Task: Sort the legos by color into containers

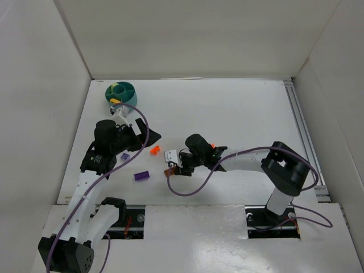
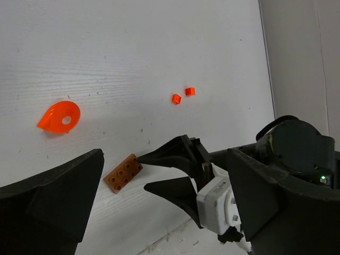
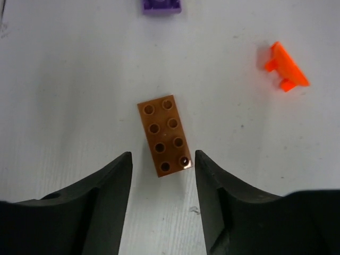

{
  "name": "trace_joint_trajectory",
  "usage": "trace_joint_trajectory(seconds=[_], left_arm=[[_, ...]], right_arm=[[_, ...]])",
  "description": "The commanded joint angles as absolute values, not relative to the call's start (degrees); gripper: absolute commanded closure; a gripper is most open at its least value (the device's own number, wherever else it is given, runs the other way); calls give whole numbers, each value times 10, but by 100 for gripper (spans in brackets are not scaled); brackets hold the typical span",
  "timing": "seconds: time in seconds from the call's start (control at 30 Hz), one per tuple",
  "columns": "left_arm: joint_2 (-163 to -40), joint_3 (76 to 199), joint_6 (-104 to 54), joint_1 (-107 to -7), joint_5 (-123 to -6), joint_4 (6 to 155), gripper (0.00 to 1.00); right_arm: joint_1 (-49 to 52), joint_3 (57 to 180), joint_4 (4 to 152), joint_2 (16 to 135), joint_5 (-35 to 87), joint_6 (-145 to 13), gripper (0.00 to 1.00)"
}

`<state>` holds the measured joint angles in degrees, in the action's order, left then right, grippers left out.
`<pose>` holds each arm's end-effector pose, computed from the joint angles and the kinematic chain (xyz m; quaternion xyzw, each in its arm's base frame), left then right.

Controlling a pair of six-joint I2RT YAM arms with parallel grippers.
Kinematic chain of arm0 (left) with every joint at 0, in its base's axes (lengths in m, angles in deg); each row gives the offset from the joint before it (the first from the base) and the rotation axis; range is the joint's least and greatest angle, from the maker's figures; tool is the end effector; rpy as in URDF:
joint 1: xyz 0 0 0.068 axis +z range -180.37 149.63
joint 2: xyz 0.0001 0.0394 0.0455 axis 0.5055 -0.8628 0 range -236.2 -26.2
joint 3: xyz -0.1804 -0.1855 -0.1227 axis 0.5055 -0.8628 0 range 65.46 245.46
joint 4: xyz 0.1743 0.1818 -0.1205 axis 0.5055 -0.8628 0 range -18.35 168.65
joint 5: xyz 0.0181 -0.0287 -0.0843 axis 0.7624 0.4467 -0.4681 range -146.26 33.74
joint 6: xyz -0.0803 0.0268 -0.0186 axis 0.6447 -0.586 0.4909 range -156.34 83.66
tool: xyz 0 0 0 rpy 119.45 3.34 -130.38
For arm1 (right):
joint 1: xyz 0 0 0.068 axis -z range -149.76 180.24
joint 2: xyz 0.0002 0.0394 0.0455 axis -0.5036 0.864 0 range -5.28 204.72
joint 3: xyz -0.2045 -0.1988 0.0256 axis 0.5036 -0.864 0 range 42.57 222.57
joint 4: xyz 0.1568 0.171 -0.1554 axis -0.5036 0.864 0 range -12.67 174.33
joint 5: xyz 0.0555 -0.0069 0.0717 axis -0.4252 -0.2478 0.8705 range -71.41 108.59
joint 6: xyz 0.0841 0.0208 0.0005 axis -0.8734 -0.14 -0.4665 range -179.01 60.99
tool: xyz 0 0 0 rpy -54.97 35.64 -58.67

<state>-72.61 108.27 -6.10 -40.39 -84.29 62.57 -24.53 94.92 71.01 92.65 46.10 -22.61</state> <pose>0.2190 -0.0753 0.3104 -0.0019 0.8054 -0.3782 0.4564 0.1994 0.3438 0.1525 -0.6982 0.5415 0.2785 0.3766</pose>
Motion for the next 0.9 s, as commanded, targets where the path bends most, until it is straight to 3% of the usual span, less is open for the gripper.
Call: trace_joint_trajectory(seconds=[0.0,0.43,0.47,0.87], left_arm=[[-717,1101,-73,-404,-850,641,0],[-712,1096,-68,-404,-839,631,0],[-712,1096,-68,-404,-839,631,0],[-707,1096,-68,-404,-827,620,0]], right_arm=[[-245,967,701,949,502,-225,43],[-245,996,684,1034,501,-231,42],[-245,996,684,1040,501,-231,38],[-245,990,678,965,492,-202,35]])
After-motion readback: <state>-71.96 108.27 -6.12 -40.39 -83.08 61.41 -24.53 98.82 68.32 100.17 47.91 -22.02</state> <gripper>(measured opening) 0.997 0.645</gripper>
